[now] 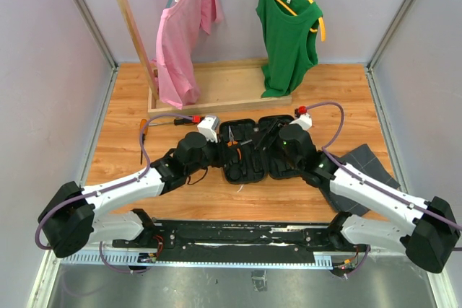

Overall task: Sort the tools into containers
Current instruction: Pick up the hammer at the center of the board.

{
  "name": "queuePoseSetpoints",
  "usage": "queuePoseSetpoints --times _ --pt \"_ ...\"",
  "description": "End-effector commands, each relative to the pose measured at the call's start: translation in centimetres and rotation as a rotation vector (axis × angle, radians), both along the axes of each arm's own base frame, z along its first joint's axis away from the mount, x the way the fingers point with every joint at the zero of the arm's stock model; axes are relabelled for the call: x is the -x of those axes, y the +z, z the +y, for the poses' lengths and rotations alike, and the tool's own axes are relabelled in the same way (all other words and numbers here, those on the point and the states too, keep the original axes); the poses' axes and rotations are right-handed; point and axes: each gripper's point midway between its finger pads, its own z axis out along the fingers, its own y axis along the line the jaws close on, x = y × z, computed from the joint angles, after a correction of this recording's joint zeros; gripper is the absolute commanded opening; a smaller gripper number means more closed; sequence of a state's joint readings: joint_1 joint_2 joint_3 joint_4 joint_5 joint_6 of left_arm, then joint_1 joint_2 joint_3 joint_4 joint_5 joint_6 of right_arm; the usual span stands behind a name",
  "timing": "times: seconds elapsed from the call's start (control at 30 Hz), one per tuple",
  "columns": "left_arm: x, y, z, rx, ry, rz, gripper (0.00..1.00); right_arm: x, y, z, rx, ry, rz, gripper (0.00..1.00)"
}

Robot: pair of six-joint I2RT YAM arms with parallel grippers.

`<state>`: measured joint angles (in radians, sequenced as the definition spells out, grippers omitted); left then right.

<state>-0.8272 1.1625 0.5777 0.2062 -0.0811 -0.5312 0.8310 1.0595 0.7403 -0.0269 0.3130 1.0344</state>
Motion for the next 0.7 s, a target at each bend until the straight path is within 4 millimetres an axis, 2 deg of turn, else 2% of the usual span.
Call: queuePoseSetpoints --times 0.0,0.1,0.4,0.53,0.67 --pt "-0.9 2.7 -0.9 0.080 0.010 -0.082 0.00 0.3 -1.8 0.1 -0.058 -0.100 0.143 0.61" --pt "-0.9 2.6 -1.0 0.074 0.005 -0.080 0.00 0.3 -3.4 1.4 -0.100 -0.097 0.219 0.61" --pt "-0.5 2.2 -0.7 0.069 0.000 -0.087 0.00 -0.8 -6.3 4.3 -0.249 -0.102 0.399 0.61" --pt "-0.3 1.6 -0.6 0.065 -0.002 -0.080 0.00 -1.4 -7.1 4.9 -0.313 -0.106 0.423 0.61" --pt "-0.2 0.9 -0.3 0.057 0.010 -0.068 0.00 -1.7 -7.3 4.5 -0.333 -0.119 0.420 0.61"
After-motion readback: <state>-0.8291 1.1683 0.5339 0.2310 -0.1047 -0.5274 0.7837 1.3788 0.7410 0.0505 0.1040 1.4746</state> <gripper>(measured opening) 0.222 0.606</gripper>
